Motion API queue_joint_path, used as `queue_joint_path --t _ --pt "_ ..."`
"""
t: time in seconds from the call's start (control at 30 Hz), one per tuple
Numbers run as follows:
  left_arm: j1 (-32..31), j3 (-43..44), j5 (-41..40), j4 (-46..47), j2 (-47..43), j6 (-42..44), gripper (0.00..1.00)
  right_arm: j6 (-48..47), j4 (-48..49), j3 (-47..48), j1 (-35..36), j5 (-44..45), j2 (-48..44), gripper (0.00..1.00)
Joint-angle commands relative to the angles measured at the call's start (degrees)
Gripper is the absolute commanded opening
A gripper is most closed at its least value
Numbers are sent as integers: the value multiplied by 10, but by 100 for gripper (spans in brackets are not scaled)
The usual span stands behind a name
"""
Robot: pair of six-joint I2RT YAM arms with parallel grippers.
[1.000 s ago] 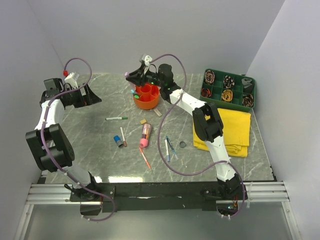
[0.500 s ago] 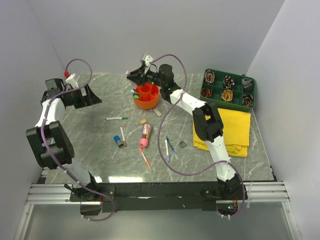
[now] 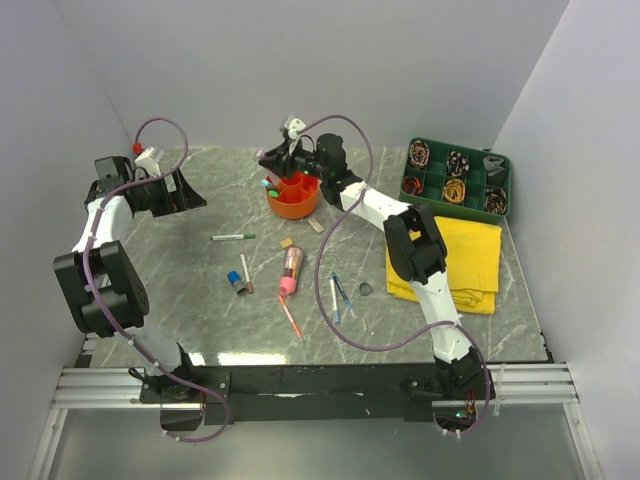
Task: Sort the stationery into containers
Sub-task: Place the pen in the storage box.
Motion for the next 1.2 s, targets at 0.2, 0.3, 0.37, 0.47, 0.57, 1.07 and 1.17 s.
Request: queue_joint_path --t 0.2,0.3,0.37,0.47,0.57,1.07,1.17 --pt "-7 15 12 12 -3 8 99 -22 -16 28 0 20 26 1" --pt "-6 20 12 15 -2 6 99 -34 -33 27 6 28 22 2" --pt "-6 24 13 19 0 3 99 -37 -36 14 7 26 13 7" --pt "-6 26 17 22 -1 2 99 -37 -27 -17 11 35 -4 29" --pt "-7 25 19 23 -4 1 99 -34 -24 -38 10 37 -19 43" --pt "-5 14 34 87 -22 -33 99 -6 -52 -90 10 60 -135 57" --pt "-9 24 20 97 -24 -34 99 -7 -72 -102 12 73 -180 58"
